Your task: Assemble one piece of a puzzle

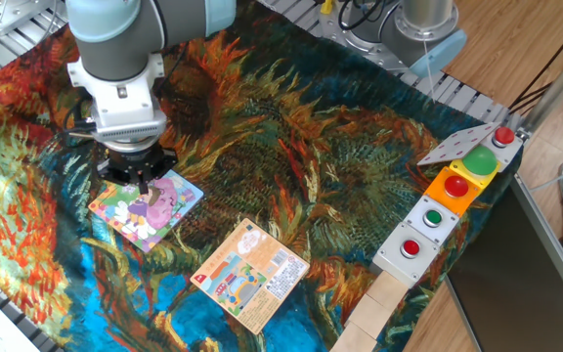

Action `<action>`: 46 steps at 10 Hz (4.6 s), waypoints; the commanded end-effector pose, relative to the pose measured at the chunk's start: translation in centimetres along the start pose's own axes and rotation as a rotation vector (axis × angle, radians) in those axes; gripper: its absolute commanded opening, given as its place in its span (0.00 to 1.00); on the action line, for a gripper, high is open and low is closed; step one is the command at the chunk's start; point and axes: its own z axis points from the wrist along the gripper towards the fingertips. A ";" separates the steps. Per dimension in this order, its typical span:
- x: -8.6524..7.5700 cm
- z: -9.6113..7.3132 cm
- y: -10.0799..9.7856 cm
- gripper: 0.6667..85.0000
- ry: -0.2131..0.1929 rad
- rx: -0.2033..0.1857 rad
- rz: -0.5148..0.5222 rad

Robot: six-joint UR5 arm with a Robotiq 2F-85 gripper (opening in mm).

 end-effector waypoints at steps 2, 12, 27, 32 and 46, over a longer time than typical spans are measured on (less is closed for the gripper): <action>-1.1 0.7 -0.9 0.01 -0.016 0.012 -0.010; -2.0 1.0 0.1 0.01 -0.034 0.006 -0.003; -2.4 1.8 0.8 0.01 -0.036 0.026 -0.007; -2.2 1.8 1.1 0.01 -0.036 0.023 -0.007; -1.8 1.6 1.4 0.01 -0.037 0.020 0.007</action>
